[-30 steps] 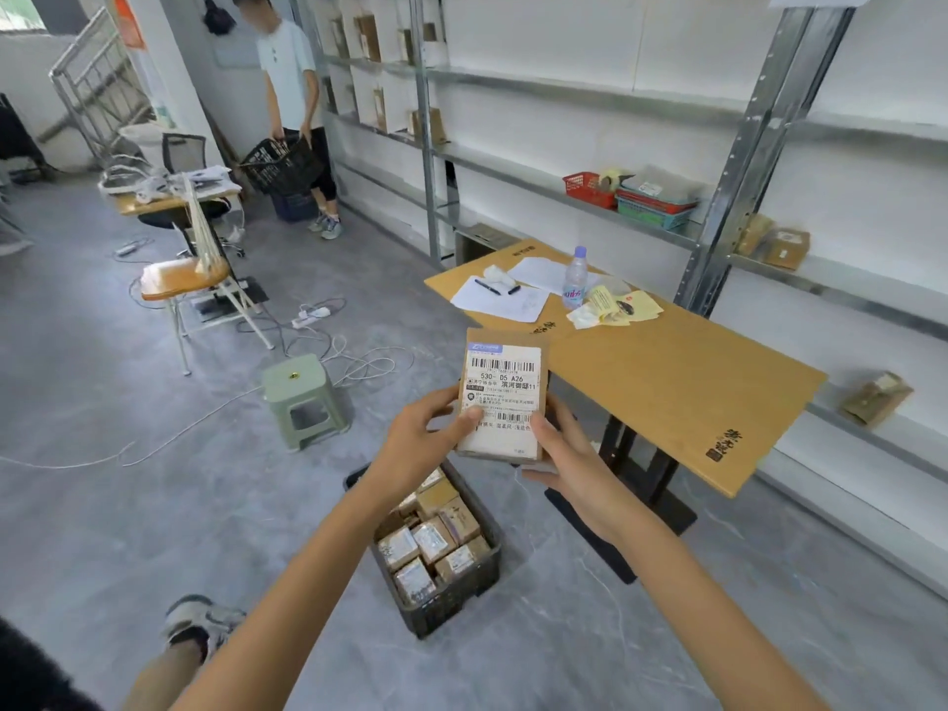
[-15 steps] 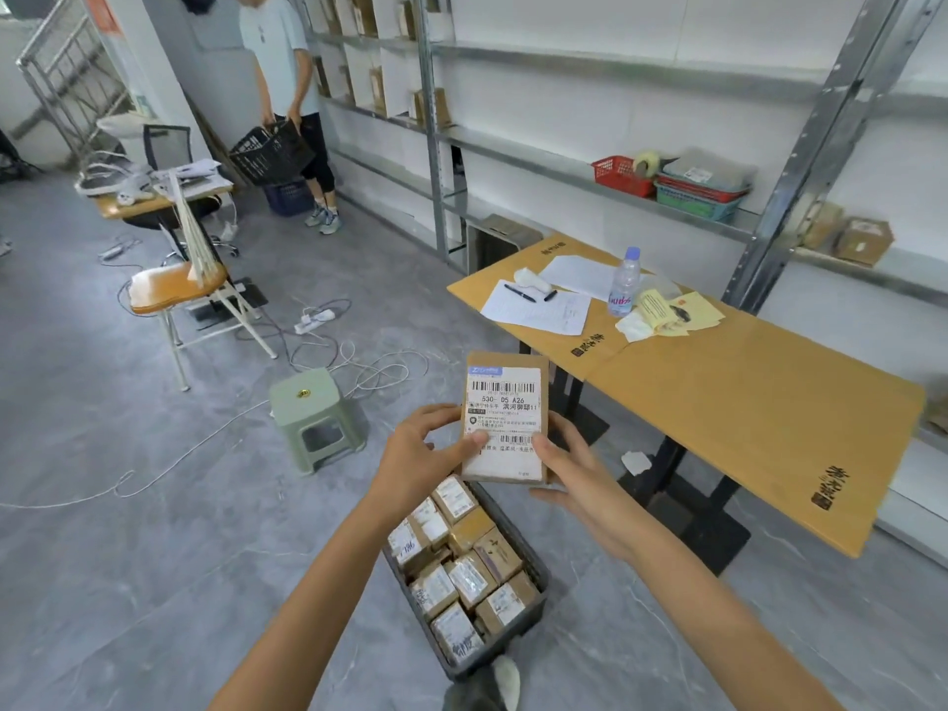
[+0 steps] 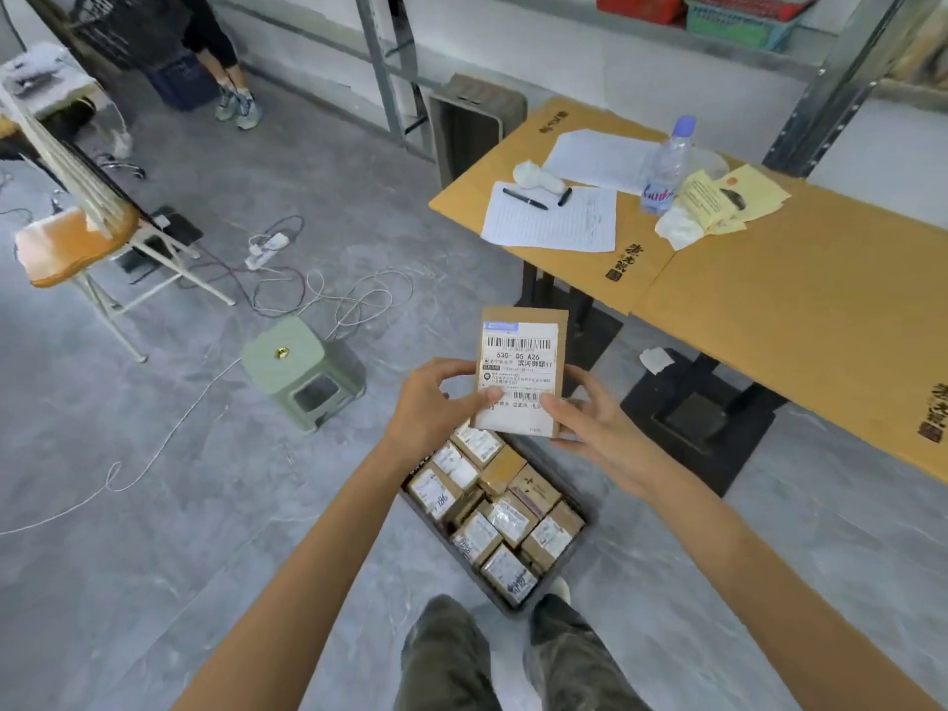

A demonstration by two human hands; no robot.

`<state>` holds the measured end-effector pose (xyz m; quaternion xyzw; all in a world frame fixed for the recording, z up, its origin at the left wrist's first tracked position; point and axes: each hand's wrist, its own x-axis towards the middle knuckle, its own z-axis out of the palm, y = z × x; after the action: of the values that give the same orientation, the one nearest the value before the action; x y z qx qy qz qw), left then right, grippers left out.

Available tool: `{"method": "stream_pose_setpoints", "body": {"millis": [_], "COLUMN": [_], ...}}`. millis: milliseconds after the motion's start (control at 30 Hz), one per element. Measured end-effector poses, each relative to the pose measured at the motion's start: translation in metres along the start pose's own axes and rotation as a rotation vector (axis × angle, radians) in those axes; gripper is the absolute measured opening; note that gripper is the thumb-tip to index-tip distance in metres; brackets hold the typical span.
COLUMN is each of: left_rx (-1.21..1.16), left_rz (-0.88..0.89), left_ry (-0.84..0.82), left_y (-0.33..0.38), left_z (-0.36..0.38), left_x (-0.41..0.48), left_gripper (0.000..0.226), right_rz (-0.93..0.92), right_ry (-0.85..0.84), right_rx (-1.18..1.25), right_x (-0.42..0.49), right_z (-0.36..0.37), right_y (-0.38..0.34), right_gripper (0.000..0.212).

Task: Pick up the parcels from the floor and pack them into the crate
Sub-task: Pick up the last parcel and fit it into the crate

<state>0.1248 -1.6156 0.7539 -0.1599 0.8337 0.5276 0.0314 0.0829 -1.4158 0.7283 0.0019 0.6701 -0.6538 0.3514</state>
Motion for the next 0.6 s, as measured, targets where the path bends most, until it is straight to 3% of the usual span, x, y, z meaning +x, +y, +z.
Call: {"method": "stream_pose_setpoints", "body": {"millis": [67, 233, 333, 467, 600], "left_rx": [0.009, 0.081, 0.152, 0.199, 0.332], "left_rz": [-0.021, -0.015, 0.026, 0.031, -0.052], "left_ry": [-0.057, -0.245, -0.372, -0.533, -0.632], "left_y": [-0.014, -0.053, -0.082, -0.135, -0.222], "left_z": [-0.009, -0.027, -0.034, -0.036, -0.009], "left_x": [0.024, 0.090, 0.124, 0.164, 0.190], "left_gripper": [0.030, 0.017, 0.019, 0.029, 0.035], "right_rz": [0.048, 0.104, 0.163, 0.320, 0.420], "right_ry": [0.032, 0.205, 0.324, 0.480, 0.562], "right_rx": [0.020, 0.111, 0.198, 0.233, 0.300], "right_x": [0.017, 0.058, 0.087, 0.133, 0.180], "right_z": [0.011, 0.044, 0.071, 0.107, 0.136], "right_y": [0.006, 0.027, 0.050, 0.087, 0.150], "right_gripper": [0.091, 0.071, 0.087, 0.122, 0.105]}}
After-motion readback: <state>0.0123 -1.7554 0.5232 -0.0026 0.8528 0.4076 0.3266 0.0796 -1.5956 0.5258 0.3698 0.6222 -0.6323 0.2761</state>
